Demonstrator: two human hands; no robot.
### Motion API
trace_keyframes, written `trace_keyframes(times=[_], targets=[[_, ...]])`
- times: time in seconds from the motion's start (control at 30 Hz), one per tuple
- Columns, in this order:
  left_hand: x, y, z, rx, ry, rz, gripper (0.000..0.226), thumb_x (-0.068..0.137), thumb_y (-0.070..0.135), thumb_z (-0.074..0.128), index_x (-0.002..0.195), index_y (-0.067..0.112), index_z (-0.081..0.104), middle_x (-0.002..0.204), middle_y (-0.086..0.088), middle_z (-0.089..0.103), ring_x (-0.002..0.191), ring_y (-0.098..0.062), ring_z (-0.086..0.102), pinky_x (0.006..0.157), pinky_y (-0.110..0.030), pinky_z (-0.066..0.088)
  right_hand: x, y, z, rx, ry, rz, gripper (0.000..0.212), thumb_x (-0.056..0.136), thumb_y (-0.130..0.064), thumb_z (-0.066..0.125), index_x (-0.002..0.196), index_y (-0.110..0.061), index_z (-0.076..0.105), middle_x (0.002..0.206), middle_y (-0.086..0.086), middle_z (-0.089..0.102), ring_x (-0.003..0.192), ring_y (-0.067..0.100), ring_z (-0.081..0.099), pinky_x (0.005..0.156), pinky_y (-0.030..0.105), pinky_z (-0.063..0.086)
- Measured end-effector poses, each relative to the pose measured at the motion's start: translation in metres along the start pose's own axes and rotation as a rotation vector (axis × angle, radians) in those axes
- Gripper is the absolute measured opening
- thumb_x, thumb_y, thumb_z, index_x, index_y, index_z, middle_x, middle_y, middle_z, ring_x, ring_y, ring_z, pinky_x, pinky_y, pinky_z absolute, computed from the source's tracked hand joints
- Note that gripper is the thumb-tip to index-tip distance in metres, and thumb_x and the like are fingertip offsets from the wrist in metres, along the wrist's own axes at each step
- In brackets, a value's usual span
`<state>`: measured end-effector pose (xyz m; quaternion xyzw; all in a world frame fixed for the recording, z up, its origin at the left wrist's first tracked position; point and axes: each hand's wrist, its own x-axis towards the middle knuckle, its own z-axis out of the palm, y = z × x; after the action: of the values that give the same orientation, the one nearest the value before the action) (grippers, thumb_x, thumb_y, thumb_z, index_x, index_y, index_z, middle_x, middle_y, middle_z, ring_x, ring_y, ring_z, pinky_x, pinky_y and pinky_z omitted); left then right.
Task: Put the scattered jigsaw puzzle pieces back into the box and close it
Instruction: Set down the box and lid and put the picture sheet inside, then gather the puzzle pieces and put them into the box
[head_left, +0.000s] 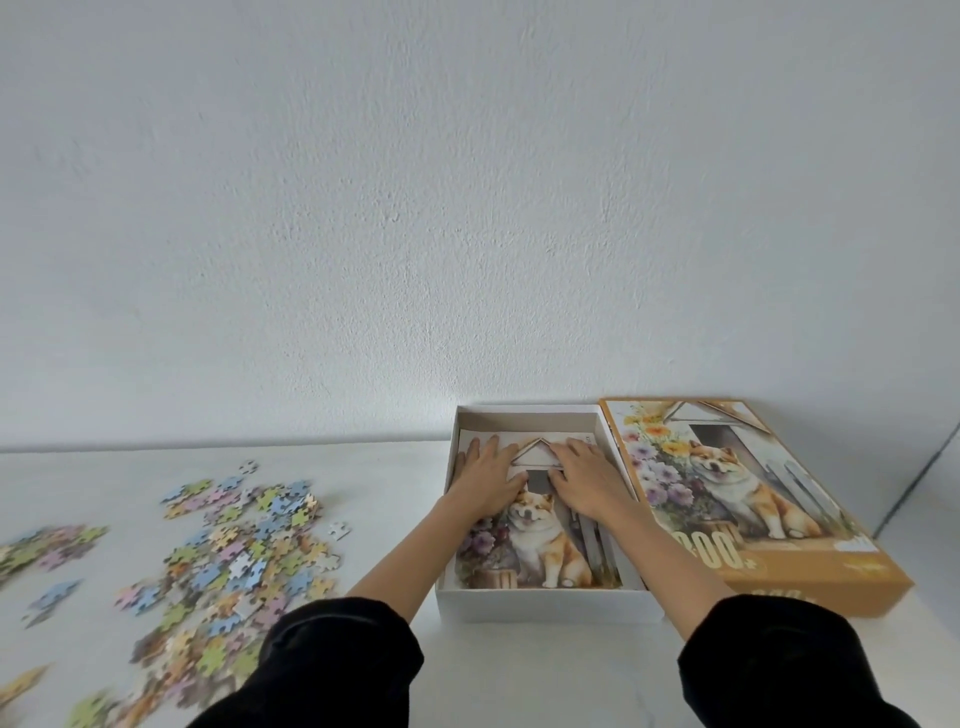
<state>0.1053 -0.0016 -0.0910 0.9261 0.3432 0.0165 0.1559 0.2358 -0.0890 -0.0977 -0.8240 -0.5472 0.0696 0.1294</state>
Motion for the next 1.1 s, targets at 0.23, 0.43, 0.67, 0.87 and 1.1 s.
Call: trace_keyframes(times=[0.23, 0.43, 0.67, 0.87, 1.1], targets=[[0.001, -0.001, -0.001, -0.061, 0.082, 0.01, 0.047, 0.093, 0.031, 0.042, 0.135, 0.012, 0.038, 0.141, -0.015, 0.033, 0.132, -0.034, 0.028, 0.108, -0.042, 0.025, 0.002, 0.0, 0.0, 0.029, 0.029, 0.005, 0.045, 0.094, -0.023, 0.037, 0.138, -0.014, 0.035, 0.129, 0.011, 0.046, 0.123, 0.029, 0.038, 0.103, 0.035, 0.03], [-0.004, 0.008, -0.015, -0.426, 0.18, 0.007, 0.041, 0.093, 0.014, 0.045, 0.132, 0.001, 0.042, 0.135, -0.017, 0.041, 0.123, -0.028, 0.042, 0.101, -0.03, 0.034, -0.007, -0.008, -0.015, 0.288, 0.142, 0.041, 0.038, 0.091, -0.012, 0.047, 0.128, -0.007, 0.049, 0.13, 0.014, 0.053, 0.122, 0.028, 0.046, 0.1, 0.032, 0.035], [-0.036, -0.01, -0.056, -0.525, 0.353, 0.18, 0.026, 0.09, -0.001, 0.046, 0.111, 0.0, 0.06, 0.112, -0.014, 0.064, 0.101, -0.022, 0.06, 0.083, -0.016, 0.044, -0.032, -0.035, -0.033, 0.384, 0.196, 0.05, 0.039, 0.088, -0.012, 0.053, 0.127, -0.009, 0.052, 0.131, 0.01, 0.054, 0.122, 0.025, 0.048, 0.097, 0.03, 0.037], [-0.088, -0.075, -0.087, -0.44, 0.403, 0.214, 0.022, 0.089, 0.0, 0.049, 0.105, 0.001, 0.064, 0.106, -0.013, 0.067, 0.094, -0.024, 0.064, 0.083, -0.023, 0.048, -0.05, -0.106, -0.046, 0.435, 0.238, -0.034, 0.038, 0.089, -0.011, 0.052, 0.126, -0.013, 0.052, 0.131, 0.006, 0.053, 0.118, 0.022, 0.05, 0.094, 0.027, 0.037], [-0.152, -0.171, -0.105, -0.373, 0.383, 0.212, 0.019, 0.089, 0.001, 0.05, 0.102, 0.001, 0.065, 0.104, -0.013, 0.067, 0.089, -0.018, 0.063, 0.072, -0.005, 0.043, -0.061, -0.218, -0.008, 0.439, 0.273, -0.079, 0.032, 0.088, -0.014, 0.054, 0.12, -0.014, 0.058, 0.124, 0.007, 0.057, 0.115, 0.02, 0.051, 0.088, 0.021, 0.033]])
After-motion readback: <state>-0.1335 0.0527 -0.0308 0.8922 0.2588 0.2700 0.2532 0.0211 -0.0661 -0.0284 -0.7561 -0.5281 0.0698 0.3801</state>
